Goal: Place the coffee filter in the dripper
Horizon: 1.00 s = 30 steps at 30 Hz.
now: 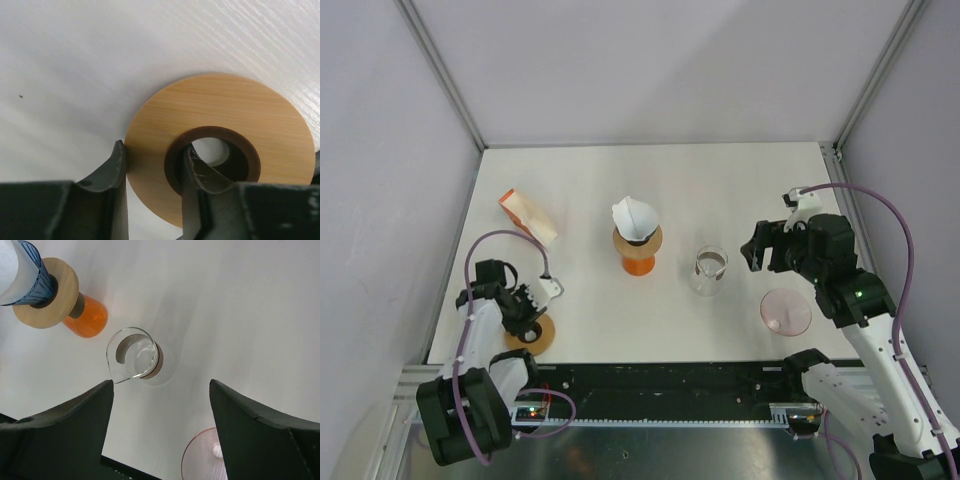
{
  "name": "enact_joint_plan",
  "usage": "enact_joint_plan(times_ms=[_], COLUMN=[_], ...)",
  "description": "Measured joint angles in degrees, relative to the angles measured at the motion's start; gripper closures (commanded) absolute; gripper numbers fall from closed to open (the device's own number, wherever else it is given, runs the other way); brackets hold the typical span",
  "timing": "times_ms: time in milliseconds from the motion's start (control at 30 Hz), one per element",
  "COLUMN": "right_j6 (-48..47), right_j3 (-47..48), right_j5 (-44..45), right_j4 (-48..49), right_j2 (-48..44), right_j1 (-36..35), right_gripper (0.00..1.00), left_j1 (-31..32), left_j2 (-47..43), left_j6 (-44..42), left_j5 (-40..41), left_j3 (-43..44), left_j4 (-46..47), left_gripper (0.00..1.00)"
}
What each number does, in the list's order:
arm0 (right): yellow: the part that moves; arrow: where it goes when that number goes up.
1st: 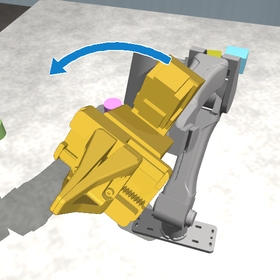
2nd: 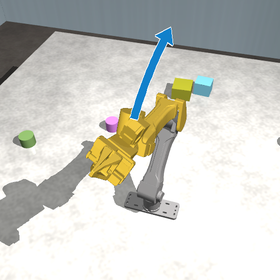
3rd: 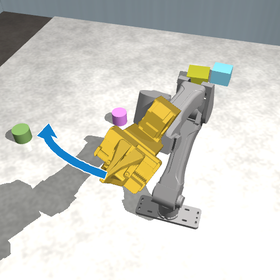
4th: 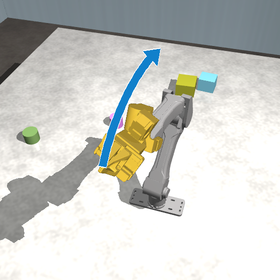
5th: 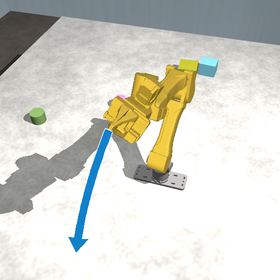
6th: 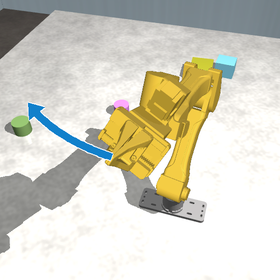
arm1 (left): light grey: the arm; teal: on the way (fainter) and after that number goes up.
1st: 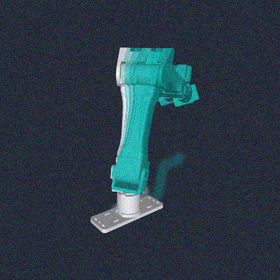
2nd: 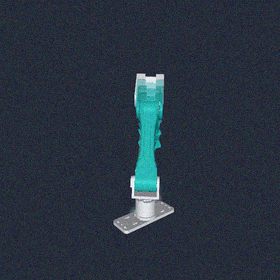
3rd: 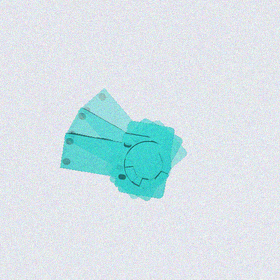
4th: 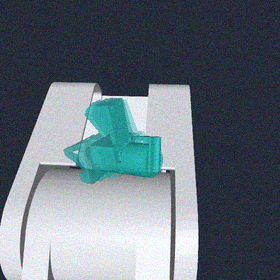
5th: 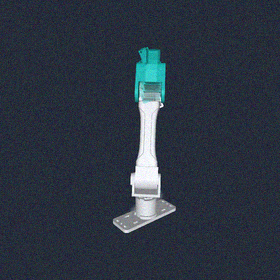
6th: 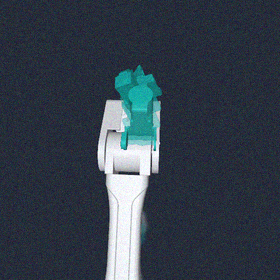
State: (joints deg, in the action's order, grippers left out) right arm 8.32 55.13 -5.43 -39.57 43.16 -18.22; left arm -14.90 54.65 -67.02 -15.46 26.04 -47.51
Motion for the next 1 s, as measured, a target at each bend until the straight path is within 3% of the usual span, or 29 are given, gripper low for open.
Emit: enact_joint_plan(times_ms=[100, 333, 733, 833, 1000], right_j6=[0.3, 3.8, 10.2, 10.5, 10.7], right_j3=[0.0, 0.0, 0.2, 0.9, 1.7], right_j5=[0.0, -2.0, -6.0, -5.8, -6.1], right_j4=[0.0, 0.4, 3.1, 3.1, 3.1], right_j2=[0.3, 1.7, 5.6, 6.9, 8.9], right_j1=[0.0, 0.0, -1.2, -1.1, 2.3], right_gripper=[0.18, 0.18, 0.17, 0.17, 0.17], left_j1=[0.0, 0.2, 0.8, 5.2, 20.3], left_j2=[-1.1, -6.5, -3.3, -1.8, 2.5], left_j6=[0.4, 5.1, 22.6, 26.4, 33.4], left_j5=[-0.4, -7.7, -9.7, -9.3, -6.5], left_j3=[0.0, 1.5, 26.6, 33.1, 46.9], left_j4=[-0.5, 0.3, -1.1, -2.7, -3.6], left_gripper=[0.99, 1.0, 1.0, 1.0, 1.0])
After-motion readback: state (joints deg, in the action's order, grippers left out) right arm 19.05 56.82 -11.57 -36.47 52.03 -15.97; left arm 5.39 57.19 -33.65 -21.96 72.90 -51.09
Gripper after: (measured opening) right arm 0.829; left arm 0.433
